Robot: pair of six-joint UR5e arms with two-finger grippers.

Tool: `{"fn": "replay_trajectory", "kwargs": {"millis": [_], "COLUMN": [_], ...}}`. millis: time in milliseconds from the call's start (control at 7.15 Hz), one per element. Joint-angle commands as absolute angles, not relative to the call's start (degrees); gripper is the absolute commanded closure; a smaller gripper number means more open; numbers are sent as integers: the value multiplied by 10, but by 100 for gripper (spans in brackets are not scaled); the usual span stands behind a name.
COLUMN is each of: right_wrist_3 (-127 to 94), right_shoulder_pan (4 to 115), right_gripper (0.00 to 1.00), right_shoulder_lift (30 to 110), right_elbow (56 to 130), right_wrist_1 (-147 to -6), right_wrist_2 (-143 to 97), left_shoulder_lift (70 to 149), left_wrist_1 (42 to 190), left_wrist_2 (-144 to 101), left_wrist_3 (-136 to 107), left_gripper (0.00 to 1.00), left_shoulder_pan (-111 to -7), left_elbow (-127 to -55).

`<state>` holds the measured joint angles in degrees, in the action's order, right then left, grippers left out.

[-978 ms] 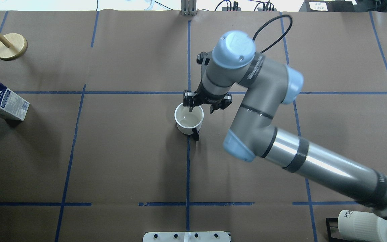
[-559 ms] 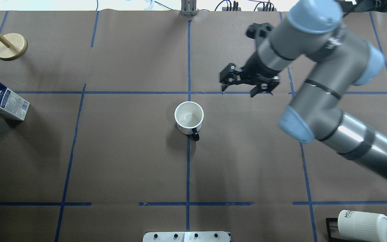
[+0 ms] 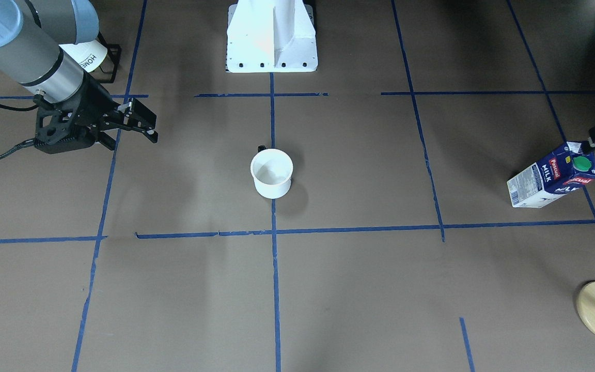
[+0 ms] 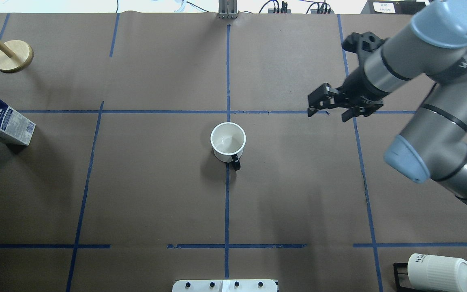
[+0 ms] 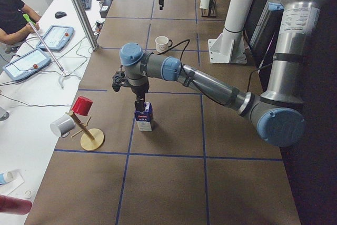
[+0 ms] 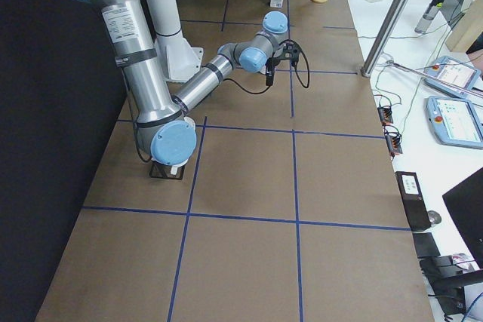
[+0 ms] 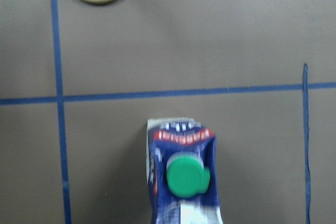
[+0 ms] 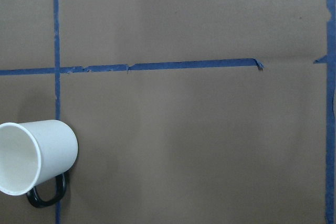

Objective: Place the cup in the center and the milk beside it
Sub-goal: 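Release the mug and raise the right gripper while the left gripper grasps the carton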

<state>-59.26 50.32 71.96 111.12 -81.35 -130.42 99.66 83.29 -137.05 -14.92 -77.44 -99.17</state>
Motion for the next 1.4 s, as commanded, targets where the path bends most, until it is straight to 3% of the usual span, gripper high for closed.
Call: {"fn": "replay_trajectory", "kwargs": {"millis": [0,559,699,839,978,1258], "right_wrist_3": [-591,-593,-596,-599,-600,-600], "right_shoulder_pan": [503,501,499,495,493,494], "right_gripper": [0,0,0,0,0,0], "right_shoulder_lift": [728,729,728,728,728,728], "right_elbow": [1114,1111,1111,1111,1111,1115], "right_wrist_1": [-813,-813,-813,-813,-813,-813], "right_wrist_2": [-1300,-1298,-1298,-1297,-1298,-1299], "left_shoulder_lift": [1003,1005,1004,1004,1005,1021], "left_wrist_1": [862,862,862,862,861,830], "left_wrist_2": [-1339,-1339,-1339,-1339,-1339,-1339], "left_wrist_3": [-172,-171,-171,-172,-176,-329], "left_gripper": [0,0,31,79,100,100], "left_shoulder_pan": [-745,-707,-704,-703,-706,-700], "left_elbow": [-961,-955,-955,-958,-973,-1101]}}
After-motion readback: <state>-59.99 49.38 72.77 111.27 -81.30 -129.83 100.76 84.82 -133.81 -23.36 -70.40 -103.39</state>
